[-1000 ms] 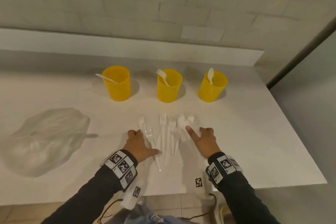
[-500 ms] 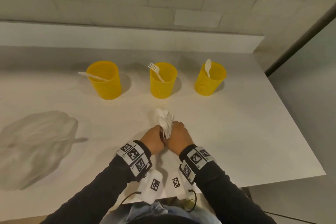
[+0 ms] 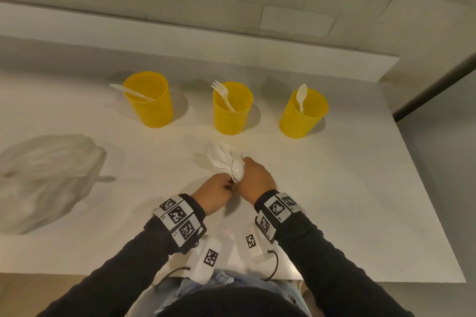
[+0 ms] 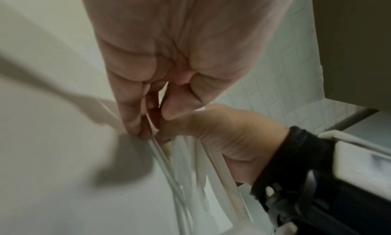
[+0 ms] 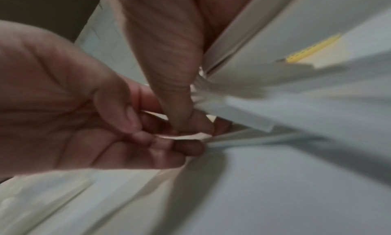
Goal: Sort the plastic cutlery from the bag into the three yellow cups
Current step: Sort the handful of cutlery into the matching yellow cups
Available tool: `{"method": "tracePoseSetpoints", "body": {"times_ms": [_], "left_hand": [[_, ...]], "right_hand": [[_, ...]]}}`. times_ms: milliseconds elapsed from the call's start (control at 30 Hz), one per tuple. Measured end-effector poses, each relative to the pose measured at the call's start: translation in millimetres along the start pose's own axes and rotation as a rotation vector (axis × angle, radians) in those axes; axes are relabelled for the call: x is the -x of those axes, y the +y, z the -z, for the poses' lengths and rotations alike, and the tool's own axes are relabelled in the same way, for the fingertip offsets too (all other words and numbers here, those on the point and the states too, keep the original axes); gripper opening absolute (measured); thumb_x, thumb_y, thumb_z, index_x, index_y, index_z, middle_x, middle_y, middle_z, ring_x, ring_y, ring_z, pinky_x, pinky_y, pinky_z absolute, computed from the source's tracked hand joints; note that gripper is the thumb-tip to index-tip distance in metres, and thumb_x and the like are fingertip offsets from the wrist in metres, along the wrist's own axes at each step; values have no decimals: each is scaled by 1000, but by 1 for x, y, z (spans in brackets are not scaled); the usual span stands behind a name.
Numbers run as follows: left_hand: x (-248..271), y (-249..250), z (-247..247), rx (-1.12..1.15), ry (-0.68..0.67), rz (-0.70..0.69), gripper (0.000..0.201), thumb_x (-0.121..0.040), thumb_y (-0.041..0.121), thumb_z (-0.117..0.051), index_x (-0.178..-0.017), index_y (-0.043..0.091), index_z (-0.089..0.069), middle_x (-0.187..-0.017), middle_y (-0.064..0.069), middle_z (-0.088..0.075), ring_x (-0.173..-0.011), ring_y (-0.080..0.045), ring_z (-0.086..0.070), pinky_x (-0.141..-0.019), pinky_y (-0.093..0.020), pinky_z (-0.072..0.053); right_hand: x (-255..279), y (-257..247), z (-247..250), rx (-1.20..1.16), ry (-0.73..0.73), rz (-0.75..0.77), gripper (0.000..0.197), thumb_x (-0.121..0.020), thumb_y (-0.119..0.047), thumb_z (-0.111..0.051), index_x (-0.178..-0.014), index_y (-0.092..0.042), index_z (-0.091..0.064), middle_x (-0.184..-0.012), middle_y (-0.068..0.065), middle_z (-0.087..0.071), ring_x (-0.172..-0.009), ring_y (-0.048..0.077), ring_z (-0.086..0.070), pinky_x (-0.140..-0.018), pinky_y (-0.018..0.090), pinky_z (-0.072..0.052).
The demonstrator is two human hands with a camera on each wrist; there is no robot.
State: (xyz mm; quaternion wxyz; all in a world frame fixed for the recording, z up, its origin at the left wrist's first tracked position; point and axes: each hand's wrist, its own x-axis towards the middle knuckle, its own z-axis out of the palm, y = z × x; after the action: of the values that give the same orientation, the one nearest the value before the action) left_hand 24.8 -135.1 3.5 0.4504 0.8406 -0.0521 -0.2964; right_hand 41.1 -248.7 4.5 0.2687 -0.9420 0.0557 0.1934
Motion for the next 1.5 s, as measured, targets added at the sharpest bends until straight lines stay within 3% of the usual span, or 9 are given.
{"method": "tracePoseSetpoints", "body": {"times_ms": [233, 433, 700, 800, 933, 1033, 1200, 1300, 1500], "left_hand": [[0, -9, 20, 72, 141, -119, 35, -84, -5, -47, -103, 16, -67, -76, 17, -64, -67, 2, -57, -76, -22, -46], [-16, -15, 19, -386, -8, 1, 35, -89, 23, -54, -124, 27, -53, -91, -6, -65, -87, -21, -60, -85, -27, -44], [-25, -8, 10, -705, 144, 151, 42, -83, 45, -58, -107, 10, -57, -105, -9, -62, -101, -25, -55, -86, -30, -38], [-23, -8, 12, -579, 214, 195, 32, -79, 27, -68, -105, 10, -59, -107, -9, -62, -103, -24, -56, -87, -28, -39], [-16, -12, 18, -414, 285, 208, 35, -74, 3, -66, -107, 13, -56, -99, -10, -66, -94, -25, -61, -81, -29, -45], [-5, -16, 33, -226, 375, 154, 34, -74, 4, -69, -107, 10, -63, -92, -10, -68, -86, -21, -61, -87, -26, -47], [24, 10, 113, 308, 817, -93, 18, -73, 1, -72, -76, 16, -63, -74, -4, -64, -61, -3, -61, -71, -20, -53], [36, 25, 170, 439, 1033, -235, 20, -75, 2, -70, -76, 18, -58, -76, -4, -63, -66, -9, -64, -69, -21, -56], [10, 16, 222, 461, 1069, -202, 18, -76, 8, -71, -78, 20, -58, -78, 2, -63, -81, -20, -62, -90, -41, -53]], "right_hand": [[-3, 29, 39, -322, 47, 78, 45, -76, -13, -69, -117, -7, -52, -104, 7, -59, -93, 22, -55, -73, 25, -38], [1, 52, 63, -537, 141, 115, 45, -78, -6, -67, -121, -7, -52, -99, 4, -57, -78, 9, -52, -55, -1, -38], [1, 70, 75, -666, 182, 108, 38, -78, -5, -67, -114, -11, -55, -99, 4, -60, -86, 14, -56, -65, 8, -42], [2, 72, 77, -731, 188, 102, 33, -78, -3, -67, -107, -11, -56, -89, 1, -60, -77, 8, -55, -60, 3, -43], [3, 66, 76, -862, 109, 100, 34, -78, 2, -64, -109, -4, -53, -85, 17, -64, -65, 16, -66, -63, 23, -53], [3, 55, 70, -895, 77, 142, 33, -81, 1, -61, -113, 2, -51, -74, 21, -61, -48, 12, -62, -52, 19, -52], [7, 28, 64, -860, 139, 251, 25, -83, 2, -62, -106, 3, -52, -71, 16, -59, -45, -2, -58, -48, 4, -41], [9, 10, 64, -844, 192, 294, 26, -81, 4, -64, -104, -1, -52, -72, 10, -60, -48, -7, -58, -48, 1, -40], [4, -15, 53, -886, 298, 283, 37, -79, -3, -69, -114, -6, -54, -86, 23, -65, -55, 11, -62, -54, 8, -46]]}}
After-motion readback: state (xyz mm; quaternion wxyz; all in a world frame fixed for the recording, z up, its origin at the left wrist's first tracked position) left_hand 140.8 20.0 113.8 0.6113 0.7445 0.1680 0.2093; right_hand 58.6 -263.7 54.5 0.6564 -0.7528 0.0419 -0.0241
